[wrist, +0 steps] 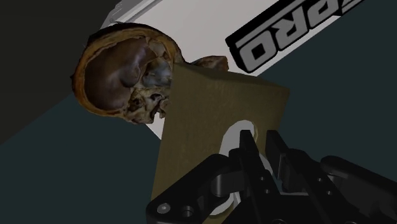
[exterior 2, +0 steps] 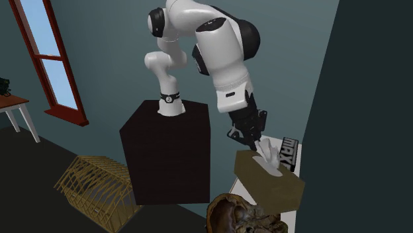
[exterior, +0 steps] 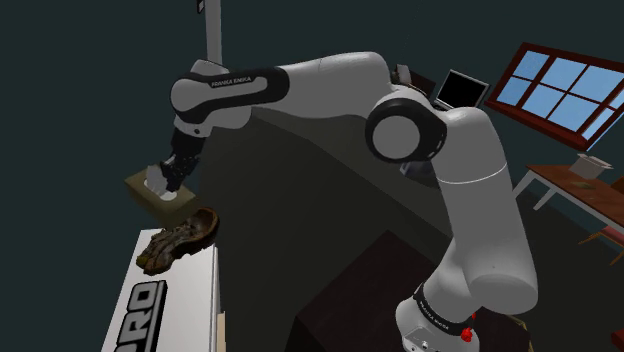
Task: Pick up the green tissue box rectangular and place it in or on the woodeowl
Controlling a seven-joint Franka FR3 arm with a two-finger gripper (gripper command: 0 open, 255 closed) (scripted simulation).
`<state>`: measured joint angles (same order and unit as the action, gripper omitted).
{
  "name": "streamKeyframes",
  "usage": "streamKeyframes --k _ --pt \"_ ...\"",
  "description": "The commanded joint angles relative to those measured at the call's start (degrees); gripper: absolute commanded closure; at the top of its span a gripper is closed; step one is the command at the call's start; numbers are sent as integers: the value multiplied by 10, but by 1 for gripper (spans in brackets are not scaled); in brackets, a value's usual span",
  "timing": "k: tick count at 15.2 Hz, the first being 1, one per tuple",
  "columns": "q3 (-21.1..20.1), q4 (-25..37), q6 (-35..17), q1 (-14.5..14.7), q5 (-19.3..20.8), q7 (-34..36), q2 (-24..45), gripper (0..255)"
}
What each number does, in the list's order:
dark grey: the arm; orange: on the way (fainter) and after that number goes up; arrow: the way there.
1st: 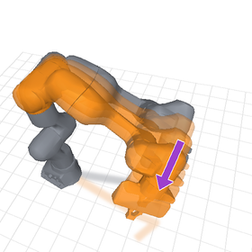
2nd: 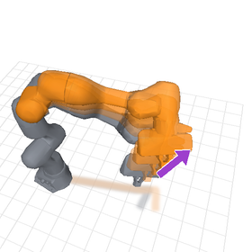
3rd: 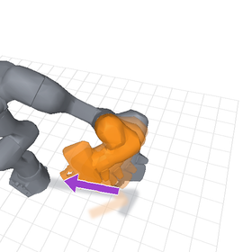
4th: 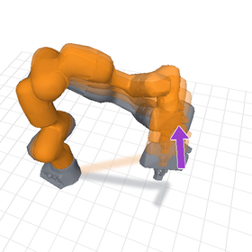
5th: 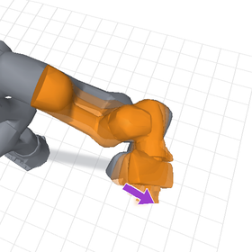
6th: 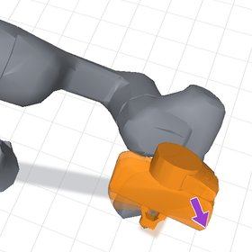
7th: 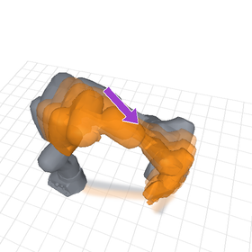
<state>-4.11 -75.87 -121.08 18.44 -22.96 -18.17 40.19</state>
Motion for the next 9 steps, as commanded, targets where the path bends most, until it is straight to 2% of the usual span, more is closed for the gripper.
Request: streamKeyframes --k 1,9 --pt "-1 2 -7 0 -1 -4 10 255" --pt "-4 -11 -47 -1 -8 -21 39 255"
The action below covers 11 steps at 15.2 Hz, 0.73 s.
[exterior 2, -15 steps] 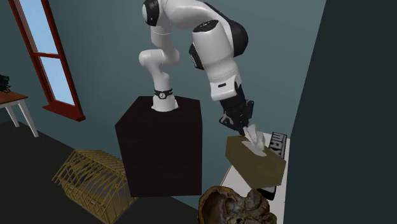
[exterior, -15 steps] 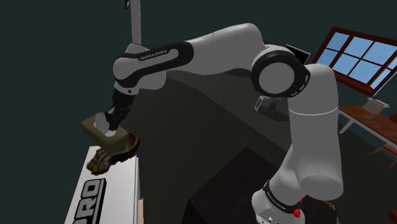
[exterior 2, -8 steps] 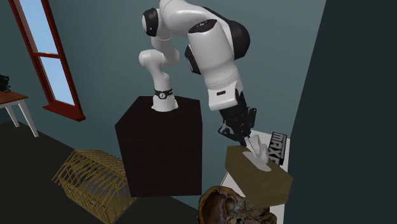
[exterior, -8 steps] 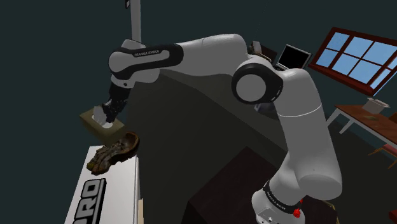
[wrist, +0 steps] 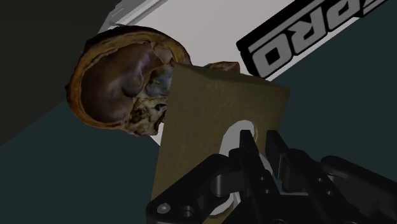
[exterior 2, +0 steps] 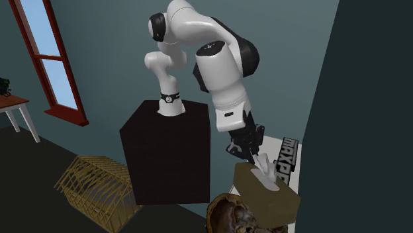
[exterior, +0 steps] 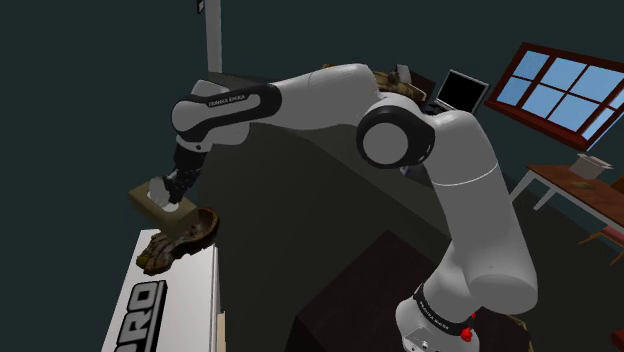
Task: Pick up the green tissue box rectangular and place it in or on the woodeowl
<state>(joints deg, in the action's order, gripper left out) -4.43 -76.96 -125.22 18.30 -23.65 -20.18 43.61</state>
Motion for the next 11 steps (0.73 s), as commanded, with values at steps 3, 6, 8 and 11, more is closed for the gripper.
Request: streamKeyframes --k 3,6,8,11 --pt "-2 -3 -19 1 -3 -8 17 255" --pt "-3 -4 -32 1 -5 -14 30 255" --pt "-4 -3 -41 0 -7 -18 39 255" --pt "-5 -3 -50 0 -8 -22 50 255"
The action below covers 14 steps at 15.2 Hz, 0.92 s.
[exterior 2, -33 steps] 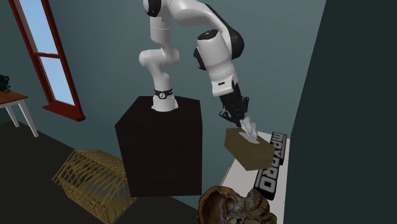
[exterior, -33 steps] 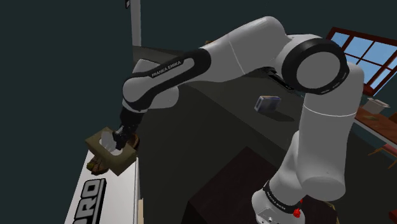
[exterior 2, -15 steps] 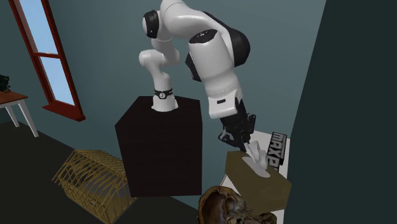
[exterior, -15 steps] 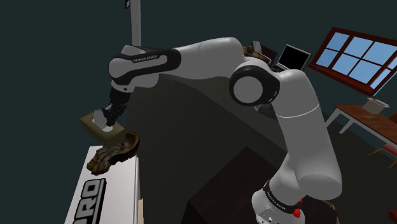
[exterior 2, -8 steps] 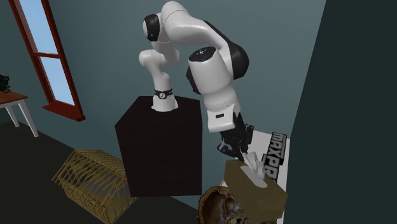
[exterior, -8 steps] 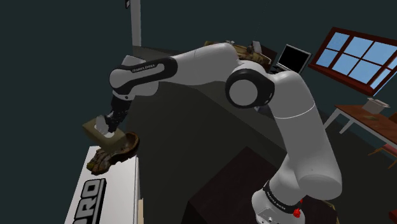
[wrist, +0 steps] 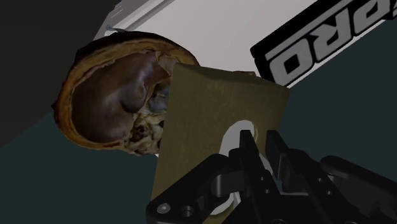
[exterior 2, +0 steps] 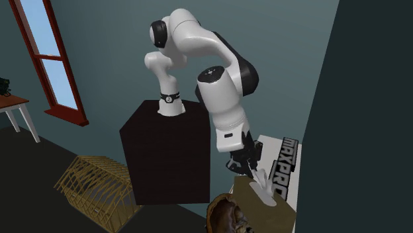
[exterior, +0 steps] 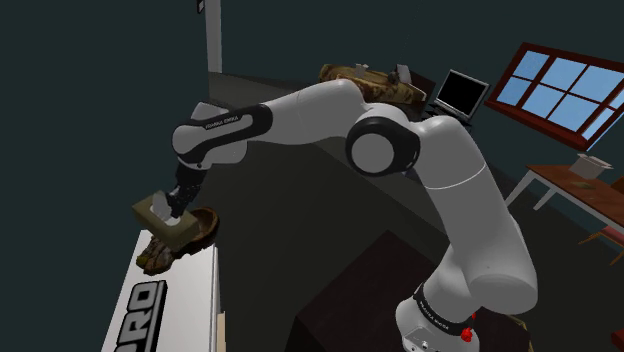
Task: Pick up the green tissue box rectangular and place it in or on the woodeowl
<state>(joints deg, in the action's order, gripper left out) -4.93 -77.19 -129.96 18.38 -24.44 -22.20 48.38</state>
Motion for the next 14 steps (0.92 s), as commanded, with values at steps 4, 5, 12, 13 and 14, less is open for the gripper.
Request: streamKeyframes --k 4,5,12,13,14 --pt "0 0 -3 -1 -1 -2 2 255" --pt "0 0 -3 -1 -1 -2 2 255" --pt "0 0 -3 -1 -1 -2 2 0" --pt "0 0 -3 -1 -1 -2 2 0" --pt "1 -6 7 -4 0 -2 -12 0"
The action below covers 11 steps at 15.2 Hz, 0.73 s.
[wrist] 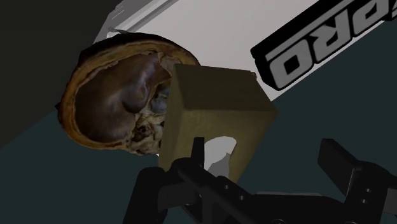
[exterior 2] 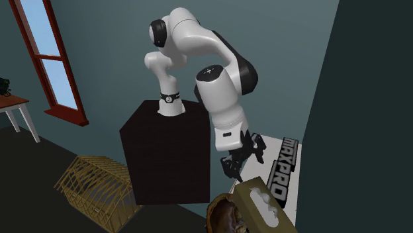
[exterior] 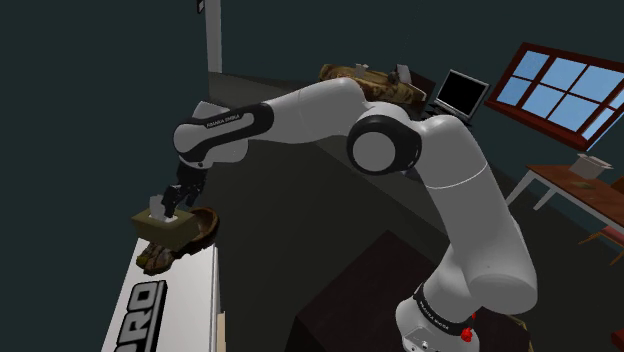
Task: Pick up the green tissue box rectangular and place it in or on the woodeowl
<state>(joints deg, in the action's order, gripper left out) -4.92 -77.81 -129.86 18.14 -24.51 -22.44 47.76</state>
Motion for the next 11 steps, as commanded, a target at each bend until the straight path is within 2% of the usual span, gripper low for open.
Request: streamKeyframes --k 1,3,11 --pt "2 -5 15 -6 1 0 -19 0" --pt "4 -12 34 -12 3 0 -42 0" --pt "4 -12 34 -12 3 0 -42 0"
